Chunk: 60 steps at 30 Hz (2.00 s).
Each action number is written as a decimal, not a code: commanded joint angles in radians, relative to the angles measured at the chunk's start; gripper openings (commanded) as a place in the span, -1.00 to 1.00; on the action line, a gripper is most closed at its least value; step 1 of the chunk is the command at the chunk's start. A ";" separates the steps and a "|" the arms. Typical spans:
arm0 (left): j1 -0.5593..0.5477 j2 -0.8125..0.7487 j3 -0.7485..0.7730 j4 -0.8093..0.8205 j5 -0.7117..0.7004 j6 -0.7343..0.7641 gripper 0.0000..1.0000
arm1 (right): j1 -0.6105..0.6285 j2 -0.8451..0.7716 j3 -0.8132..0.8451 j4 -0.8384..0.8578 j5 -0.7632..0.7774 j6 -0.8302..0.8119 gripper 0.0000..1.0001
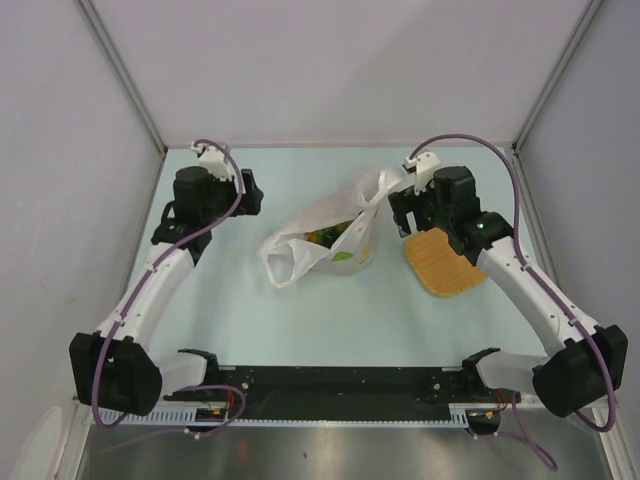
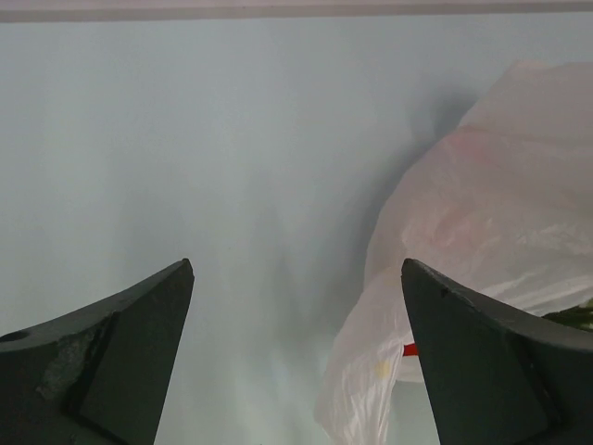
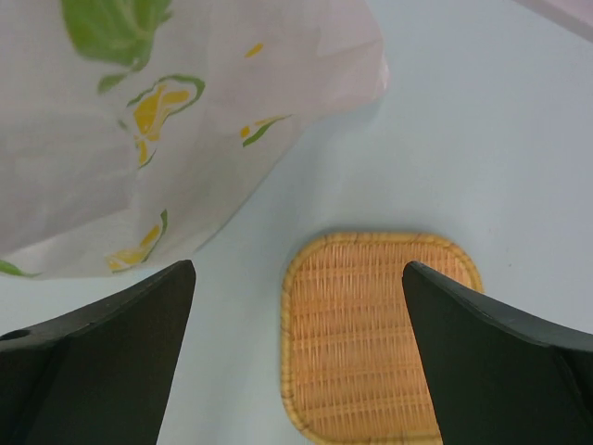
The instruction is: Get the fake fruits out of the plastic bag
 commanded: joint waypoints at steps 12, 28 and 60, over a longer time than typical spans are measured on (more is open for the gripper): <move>-0.066 -0.029 0.013 -0.271 0.376 0.322 0.99 | 0.058 0.071 0.287 0.202 -0.043 -0.028 0.82; -0.276 -0.126 -0.076 -0.386 -0.007 0.513 0.88 | 0.167 0.128 0.384 0.153 0.073 -0.031 0.83; 0.007 0.366 0.634 -0.425 0.112 0.206 -1.00 | 0.084 0.730 1.038 0.199 0.014 -0.037 -1.00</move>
